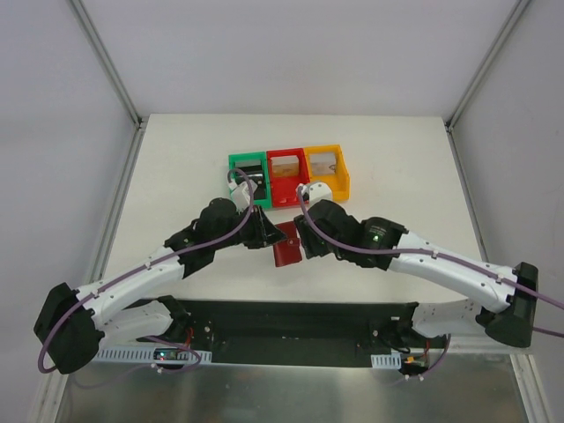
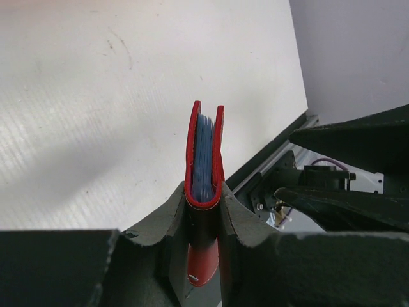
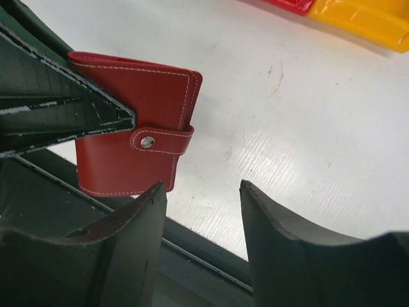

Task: Take the credit cards out of the card holder
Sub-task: Open the card holder at the center of the board.

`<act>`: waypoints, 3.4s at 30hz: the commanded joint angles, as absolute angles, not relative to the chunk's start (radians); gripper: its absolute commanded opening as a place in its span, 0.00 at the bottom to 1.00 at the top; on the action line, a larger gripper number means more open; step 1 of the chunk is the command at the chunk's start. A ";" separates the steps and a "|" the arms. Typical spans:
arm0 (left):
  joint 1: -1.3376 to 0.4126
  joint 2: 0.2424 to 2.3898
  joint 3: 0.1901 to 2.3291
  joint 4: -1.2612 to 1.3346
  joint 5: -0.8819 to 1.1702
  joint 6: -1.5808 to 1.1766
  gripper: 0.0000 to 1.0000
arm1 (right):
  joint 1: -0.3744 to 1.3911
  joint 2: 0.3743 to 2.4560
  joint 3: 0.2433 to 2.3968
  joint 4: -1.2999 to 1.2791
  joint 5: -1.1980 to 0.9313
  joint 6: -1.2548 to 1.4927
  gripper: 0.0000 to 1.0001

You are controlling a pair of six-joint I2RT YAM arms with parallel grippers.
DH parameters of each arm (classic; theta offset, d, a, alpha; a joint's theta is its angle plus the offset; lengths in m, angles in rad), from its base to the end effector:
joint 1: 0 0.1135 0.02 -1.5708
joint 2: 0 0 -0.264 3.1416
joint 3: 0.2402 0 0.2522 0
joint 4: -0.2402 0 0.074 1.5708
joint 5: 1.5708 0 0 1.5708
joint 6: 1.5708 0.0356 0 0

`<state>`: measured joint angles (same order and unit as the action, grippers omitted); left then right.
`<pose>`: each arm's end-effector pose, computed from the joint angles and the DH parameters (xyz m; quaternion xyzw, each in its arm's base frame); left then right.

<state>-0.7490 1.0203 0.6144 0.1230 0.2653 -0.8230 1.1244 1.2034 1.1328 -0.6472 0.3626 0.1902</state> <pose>0.1655 -0.1666 0.2667 0.0500 0.7951 -0.4958 0.3457 0.1213 0.2242 0.3319 -0.3366 0.8332 0.1187 0.4224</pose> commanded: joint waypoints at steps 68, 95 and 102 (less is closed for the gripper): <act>-0.785 0.943 0.746 -0.044 0.147 -0.907 0.00 | 1.187 1.534 1.362 -0.727 0.520 0.209 0.00; -0.785 0.884 0.676 -0.052 0.098 -0.879 0.00 | 1.115 1.327 1.178 -0.611 0.382 0.230 0.00; -0.747 0.784 0.598 0.161 0.268 -0.798 0.00 | 0.979 1.165 1.002 -0.519 0.218 0.265 0.04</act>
<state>-0.7742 0.8654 0.6453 -0.0551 0.1406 -0.8501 1.0458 1.2728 1.0813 -0.5636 0.3153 0.2356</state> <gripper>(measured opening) 0.173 0.022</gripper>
